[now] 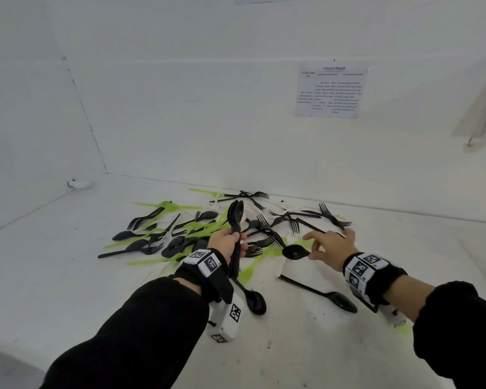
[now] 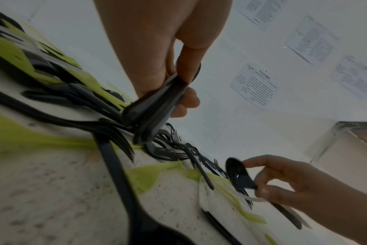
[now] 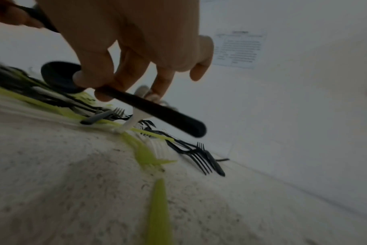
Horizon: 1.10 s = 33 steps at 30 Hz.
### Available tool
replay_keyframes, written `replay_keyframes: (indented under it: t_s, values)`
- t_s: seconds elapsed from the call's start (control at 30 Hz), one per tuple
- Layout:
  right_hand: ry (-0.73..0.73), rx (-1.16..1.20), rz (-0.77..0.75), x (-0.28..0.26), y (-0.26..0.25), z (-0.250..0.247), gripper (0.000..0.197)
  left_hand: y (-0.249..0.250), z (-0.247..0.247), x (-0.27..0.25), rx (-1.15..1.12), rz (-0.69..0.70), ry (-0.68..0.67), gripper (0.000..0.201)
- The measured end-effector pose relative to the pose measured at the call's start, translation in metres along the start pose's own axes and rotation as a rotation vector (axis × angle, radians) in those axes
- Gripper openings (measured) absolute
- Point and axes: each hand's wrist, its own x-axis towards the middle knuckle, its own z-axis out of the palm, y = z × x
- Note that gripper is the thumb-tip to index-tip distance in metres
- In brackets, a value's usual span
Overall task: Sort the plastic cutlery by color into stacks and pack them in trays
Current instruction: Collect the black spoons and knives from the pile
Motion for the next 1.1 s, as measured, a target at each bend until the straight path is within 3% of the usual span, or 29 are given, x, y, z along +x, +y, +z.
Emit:
replay_keyframes:
  t_s: [0.1, 0.2, 0.27, 0.37, 0.47, 0.53, 0.7, 0.97, 1.1]
  values:
    - [0.197, 0.186, 0.06, 0.004, 0.005, -0.006, 0.004, 0.004, -0.011, 0.004, -0.008, -0.004, -0.006, 0.031]
    - [0.274, 0.455, -0.086, 0.012, 0.005, -0.014, 0.022, 0.012, -0.019, 0.009, -0.023, 0.001, -0.019, 0.03]
    - [0.162, 0.378, -0.204, 0.012, 0.003, -0.019, 0.02, 0.016, -0.024, 0.013, -0.037, -0.003, -0.012, 0.029]
    - [-0.139, 0.035, -0.351, 0.009, 0.0, -0.02, 0.026, 0.02, -0.03, 0.019, -0.042, -0.018, -0.018, 0.02]
    - [-0.367, -0.251, -0.417, 0.005, -0.009, -0.01, 0.043, 0.018, -0.035, 0.024, -0.018, -0.017, -0.024, 0.023]
    - [-0.474, -0.375, -0.445, 0.002, -0.016, -0.002, 0.039, 0.017, -0.038, 0.027, -0.017, -0.021, -0.032, 0.027]
    - [-0.452, -0.472, -0.436, 0.005, -0.013, 0.001, 0.023, 0.016, -0.041, 0.031, -0.018, -0.044, -0.066, 0.028]
    - [-0.43, -0.357, -0.453, -0.001, -0.018, 0.011, 0.036, 0.014, -0.041, 0.04, -0.043, -0.074, -0.083, 0.025]
    - [-0.48, -0.471, -0.486, 0.001, -0.025, 0.014, 0.032, 0.019, -0.041, 0.046, -0.022, -0.064, -0.102, 0.027]
